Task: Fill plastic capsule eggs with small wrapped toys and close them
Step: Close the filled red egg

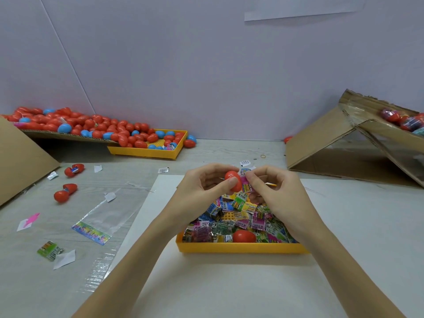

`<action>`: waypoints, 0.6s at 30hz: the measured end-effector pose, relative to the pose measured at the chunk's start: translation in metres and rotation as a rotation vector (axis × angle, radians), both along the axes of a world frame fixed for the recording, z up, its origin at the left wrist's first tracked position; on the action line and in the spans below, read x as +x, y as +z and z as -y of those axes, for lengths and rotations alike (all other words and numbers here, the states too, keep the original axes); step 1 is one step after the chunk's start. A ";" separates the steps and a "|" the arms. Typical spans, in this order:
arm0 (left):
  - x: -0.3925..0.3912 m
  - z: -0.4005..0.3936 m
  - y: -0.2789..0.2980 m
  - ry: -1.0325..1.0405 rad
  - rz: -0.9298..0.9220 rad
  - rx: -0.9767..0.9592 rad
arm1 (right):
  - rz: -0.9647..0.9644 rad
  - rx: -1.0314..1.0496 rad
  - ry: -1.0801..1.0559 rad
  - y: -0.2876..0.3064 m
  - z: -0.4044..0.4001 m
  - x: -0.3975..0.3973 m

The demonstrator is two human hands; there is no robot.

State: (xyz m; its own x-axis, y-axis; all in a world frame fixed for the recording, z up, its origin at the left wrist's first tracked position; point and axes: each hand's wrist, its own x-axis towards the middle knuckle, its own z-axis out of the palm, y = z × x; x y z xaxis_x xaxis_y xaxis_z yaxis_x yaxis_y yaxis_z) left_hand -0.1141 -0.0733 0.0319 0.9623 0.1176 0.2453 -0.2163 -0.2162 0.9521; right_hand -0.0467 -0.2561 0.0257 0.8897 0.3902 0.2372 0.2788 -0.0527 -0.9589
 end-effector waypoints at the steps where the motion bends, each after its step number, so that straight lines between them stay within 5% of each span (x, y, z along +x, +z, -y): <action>1: 0.000 0.000 0.000 -0.004 -0.001 0.001 | -0.001 -0.002 0.006 0.000 0.000 0.000; 18: -0.001 0.000 0.001 0.032 0.088 0.070 | -0.152 0.059 -0.003 0.002 0.004 0.001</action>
